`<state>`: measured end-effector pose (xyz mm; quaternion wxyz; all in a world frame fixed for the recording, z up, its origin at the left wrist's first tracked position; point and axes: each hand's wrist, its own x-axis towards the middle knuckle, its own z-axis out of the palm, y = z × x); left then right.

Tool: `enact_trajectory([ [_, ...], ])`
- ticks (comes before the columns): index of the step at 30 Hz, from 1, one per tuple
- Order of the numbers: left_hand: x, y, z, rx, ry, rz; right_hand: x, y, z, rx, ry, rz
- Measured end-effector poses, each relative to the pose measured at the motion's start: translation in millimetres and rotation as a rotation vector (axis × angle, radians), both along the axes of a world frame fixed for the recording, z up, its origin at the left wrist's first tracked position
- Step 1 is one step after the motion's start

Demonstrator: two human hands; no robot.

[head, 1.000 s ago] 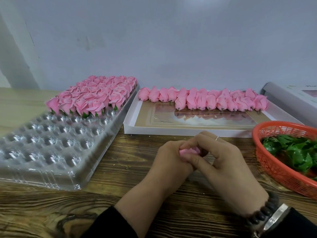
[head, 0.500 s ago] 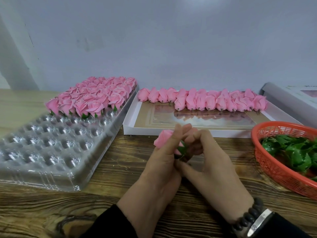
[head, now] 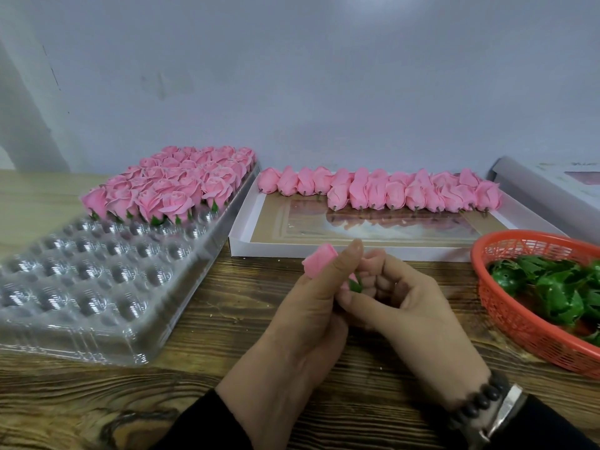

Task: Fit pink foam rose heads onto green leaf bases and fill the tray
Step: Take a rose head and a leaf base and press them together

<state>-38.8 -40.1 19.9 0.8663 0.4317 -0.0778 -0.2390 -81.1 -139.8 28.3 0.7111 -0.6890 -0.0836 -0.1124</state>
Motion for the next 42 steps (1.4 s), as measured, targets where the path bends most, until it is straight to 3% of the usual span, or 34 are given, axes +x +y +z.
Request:
enact_trajectory([
  [7, -2, 1, 0, -0.004, 0.011, 0.018, -1, 4, -4, -0.317, -0.008, -0.206],
  [12, 0, 2, 3, -0.004, -0.036, -0.024, -1, -1, -1, -0.183, 0.014, -0.095],
  [16, 1, 5, 2, 0.141, -0.127, 0.005, -2, -5, 0, -0.139, 0.061, 0.026],
  [21, 5, 9, 2, 0.455, -0.367, 0.264, 1, -8, -3, -0.201, -0.04, -0.152],
  [23, 9, 11, 1, 0.617, -0.499, 0.317, -1, -11, -2, -0.306, -0.137, -0.182],
  [28, 8, 11, 2, 0.792, -0.671, 0.213, -1, -14, -1, -0.713, -0.276, -0.155],
  [33, 7, 13, 2, 1.003, -0.826, 0.151, -2, -17, 1, -0.677, -0.274, -0.107],
  [42, 6, 10, 2, 0.941, -0.813, 0.121, -1, -16, 0, -0.544, -0.254, -0.207],
])
